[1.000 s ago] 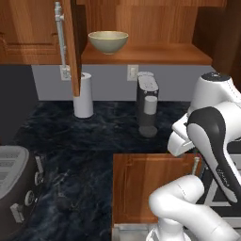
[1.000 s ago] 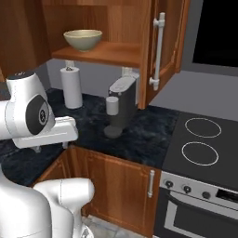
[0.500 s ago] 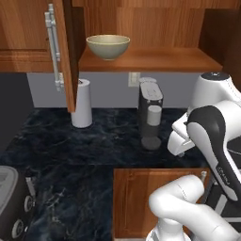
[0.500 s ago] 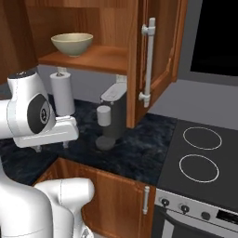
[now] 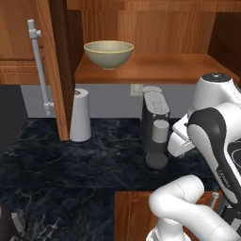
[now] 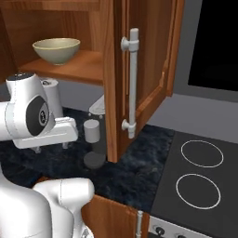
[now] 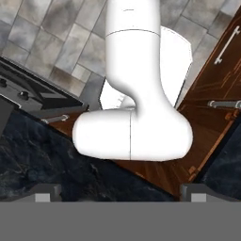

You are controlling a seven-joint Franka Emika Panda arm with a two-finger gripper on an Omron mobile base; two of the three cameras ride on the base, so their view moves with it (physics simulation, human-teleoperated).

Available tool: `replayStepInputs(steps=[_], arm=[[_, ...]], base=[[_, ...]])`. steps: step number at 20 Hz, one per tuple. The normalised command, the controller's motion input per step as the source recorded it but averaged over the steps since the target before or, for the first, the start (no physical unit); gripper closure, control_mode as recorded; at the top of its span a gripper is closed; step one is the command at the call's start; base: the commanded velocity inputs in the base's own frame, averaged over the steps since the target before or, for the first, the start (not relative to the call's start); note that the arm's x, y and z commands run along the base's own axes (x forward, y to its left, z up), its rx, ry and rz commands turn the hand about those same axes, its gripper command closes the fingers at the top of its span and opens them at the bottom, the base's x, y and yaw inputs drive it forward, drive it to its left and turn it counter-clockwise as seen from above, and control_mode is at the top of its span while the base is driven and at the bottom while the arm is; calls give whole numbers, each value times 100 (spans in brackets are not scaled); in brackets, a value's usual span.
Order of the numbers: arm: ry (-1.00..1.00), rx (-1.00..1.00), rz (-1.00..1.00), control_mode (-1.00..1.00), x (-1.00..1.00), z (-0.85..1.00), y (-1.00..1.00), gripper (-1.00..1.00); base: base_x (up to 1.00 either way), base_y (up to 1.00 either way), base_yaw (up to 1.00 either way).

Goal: Pick up the bowls from the cabinet and place each bowl in front of a stool on the dining counter.

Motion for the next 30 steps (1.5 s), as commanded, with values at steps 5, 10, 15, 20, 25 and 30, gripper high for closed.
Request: replayStepInputs(steps=[5,10,15,20,25,30], arm=[[0,0,0,100,0,0,0,-100],[0,0,0,100,0,0,0,-100],[0,0,0,100,0,0,0,-100],[0,0,0,100,0,0,0,-100],[-1,1,0,-100,3,1,0,-100],[2,9,-14,-100,2,11,7,-100]], base=[[67,14,0],[25,23,0],[23,9,0],[0,0,0],[0,0,0],[0,0,0]])
